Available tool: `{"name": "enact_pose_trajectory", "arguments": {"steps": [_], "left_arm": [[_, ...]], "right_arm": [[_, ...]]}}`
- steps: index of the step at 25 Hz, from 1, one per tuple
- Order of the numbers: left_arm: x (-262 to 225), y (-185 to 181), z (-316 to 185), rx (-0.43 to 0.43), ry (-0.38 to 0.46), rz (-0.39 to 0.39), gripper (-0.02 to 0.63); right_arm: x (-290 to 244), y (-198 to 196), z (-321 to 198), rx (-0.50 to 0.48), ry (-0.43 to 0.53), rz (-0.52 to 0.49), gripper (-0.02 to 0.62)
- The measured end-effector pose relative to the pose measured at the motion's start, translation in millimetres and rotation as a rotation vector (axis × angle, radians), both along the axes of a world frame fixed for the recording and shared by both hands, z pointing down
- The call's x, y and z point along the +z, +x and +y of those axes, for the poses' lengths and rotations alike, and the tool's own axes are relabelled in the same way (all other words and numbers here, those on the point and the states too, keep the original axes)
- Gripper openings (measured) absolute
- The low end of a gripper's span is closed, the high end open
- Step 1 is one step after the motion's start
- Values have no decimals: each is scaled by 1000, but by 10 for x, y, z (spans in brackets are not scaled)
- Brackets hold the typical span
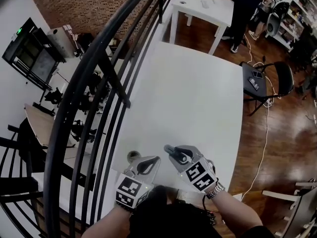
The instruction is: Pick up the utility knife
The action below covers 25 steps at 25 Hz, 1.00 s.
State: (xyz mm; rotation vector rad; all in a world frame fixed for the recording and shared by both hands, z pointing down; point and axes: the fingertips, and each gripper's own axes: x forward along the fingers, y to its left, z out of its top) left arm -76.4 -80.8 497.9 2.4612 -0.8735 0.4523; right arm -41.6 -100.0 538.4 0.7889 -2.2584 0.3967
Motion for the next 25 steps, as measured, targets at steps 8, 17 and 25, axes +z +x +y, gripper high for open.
{"name": "enact_pose_trajectory", "arguments": {"steps": [8,17,25], "left_arm": [[-315,667,333,45,89,-19,17],[-748,1223,672,48,196,-34,17],[-1014,1471,1012,43,274,-48,17]], "right_arm": [[-669,670,276,135,123,-112,123],[-1157,1211,794,195,223,-181,123],[-1515,1461,1155,218,310,-228,123]]}}
